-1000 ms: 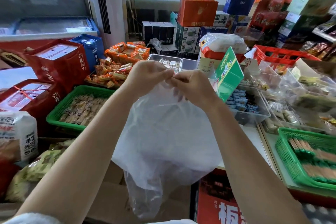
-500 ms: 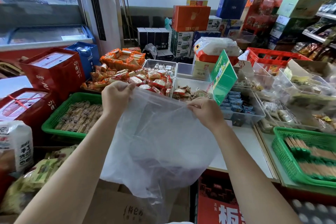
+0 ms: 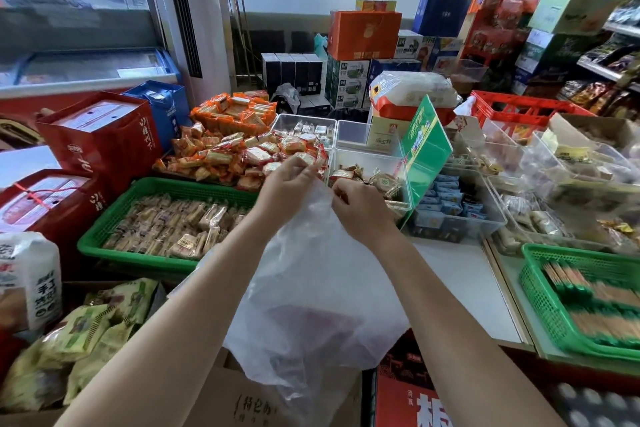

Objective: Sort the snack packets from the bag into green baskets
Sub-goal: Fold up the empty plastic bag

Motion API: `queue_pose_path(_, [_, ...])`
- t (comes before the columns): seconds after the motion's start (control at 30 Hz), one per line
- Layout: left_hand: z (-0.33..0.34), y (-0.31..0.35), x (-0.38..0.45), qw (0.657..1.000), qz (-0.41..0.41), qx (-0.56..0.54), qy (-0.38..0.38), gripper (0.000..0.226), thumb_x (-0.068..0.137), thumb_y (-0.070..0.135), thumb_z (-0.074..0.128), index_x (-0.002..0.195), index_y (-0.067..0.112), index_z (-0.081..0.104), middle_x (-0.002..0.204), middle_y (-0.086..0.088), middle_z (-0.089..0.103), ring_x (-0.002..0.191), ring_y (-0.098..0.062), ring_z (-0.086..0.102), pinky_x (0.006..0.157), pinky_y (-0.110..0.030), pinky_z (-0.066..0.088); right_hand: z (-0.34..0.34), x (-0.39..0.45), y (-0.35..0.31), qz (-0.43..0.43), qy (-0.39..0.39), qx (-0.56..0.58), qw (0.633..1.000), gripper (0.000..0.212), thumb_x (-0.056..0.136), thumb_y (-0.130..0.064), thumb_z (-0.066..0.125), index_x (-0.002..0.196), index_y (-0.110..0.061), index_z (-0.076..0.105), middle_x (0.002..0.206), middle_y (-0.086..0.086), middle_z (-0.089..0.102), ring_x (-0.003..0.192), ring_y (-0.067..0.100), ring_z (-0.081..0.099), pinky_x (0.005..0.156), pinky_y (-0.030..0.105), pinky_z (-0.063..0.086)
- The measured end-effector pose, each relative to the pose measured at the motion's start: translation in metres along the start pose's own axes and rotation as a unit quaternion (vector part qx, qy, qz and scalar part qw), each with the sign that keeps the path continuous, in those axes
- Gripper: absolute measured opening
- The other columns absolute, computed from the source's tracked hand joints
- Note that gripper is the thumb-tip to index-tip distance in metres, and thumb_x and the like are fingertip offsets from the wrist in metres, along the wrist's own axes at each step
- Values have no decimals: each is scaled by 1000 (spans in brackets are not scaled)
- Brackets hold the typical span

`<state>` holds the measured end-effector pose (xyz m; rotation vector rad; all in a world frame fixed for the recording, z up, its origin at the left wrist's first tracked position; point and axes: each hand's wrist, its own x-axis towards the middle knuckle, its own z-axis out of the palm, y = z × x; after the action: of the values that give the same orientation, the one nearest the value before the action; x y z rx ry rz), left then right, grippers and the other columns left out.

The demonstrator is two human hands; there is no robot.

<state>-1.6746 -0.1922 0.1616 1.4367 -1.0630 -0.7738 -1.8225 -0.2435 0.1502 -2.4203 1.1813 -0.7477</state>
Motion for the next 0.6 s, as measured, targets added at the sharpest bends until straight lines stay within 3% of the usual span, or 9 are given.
queue_pose_path(0.07, [10,-1,0,999,-11,-15,-32,16,103,18,53,90,13,60,86,-12,62,79,-24,55,74,-41,49,1,2,-7,4,-16,87,996,29,100,-17,55,71,-23,52,63,-10,53,61,15,51,52,25,31])
queue_pose_path(0.13, [14,-4,2,1000,-20,-1,-22,18,104,22,51,88,16,57,81,-8,56,76,-21,51,72,-39,44,0,2,-9,34,-31,233,971,25,99,-10,58,77,-24,61,58,-13,58,52,3,51,50,16,36])
queue_pose_path(0.2, [15,-8,2,1000,-19,18,7,19,105,26,48,93,14,56,76,-3,52,69,-18,47,63,-33,40,-2,0,-5,77,-40,366,926,19,98,-5,61,89,-20,68,69,-4,66,59,8,57,55,19,46])
queue_pose_path(0.27, [14,-12,1,999,-11,33,24,19,106,27,47,97,12,55,74,-1,50,63,-13,44,56,-28,37,-7,-2,2,87,-58,414,904,18,96,-3,64,100,-19,71,82,4,68,75,13,61,71,25,51])
queue_pose_path(0.33, [13,-17,1,998,-1,47,36,20,106,26,46,90,14,52,72,1,49,61,-12,42,54,-28,35,-14,-5,9,82,-81,412,904,21,93,-5,68,106,-21,70,82,2,66,75,11,60,69,23,51])
queue_pose_path(0.43, [11,-24,3,995,2,52,81,20,106,26,46,94,11,51,70,1,47,59,-12,41,53,-28,34,-28,-9,19,91,-136,343,925,24,89,-15,75,111,-10,67,81,6,69,66,11,63,59,21,50])
queue_pose_path(0.53, [3,-34,7,986,8,61,152,20,107,25,44,98,8,49,73,-2,47,61,-14,41,53,-29,35,-40,-14,34,105,-216,238,941,20,88,-22,77,101,-8,71,85,10,72,70,13,65,67,29,55])
queue_pose_path(0.6, [-1,-40,10,979,9,64,195,19,107,24,43,98,9,46,73,-2,47,60,-14,40,52,-32,35,-43,-19,41,118,-242,193,943,23,89,-32,76,99,-11,73,85,8,71,72,12,62,67,25,53])
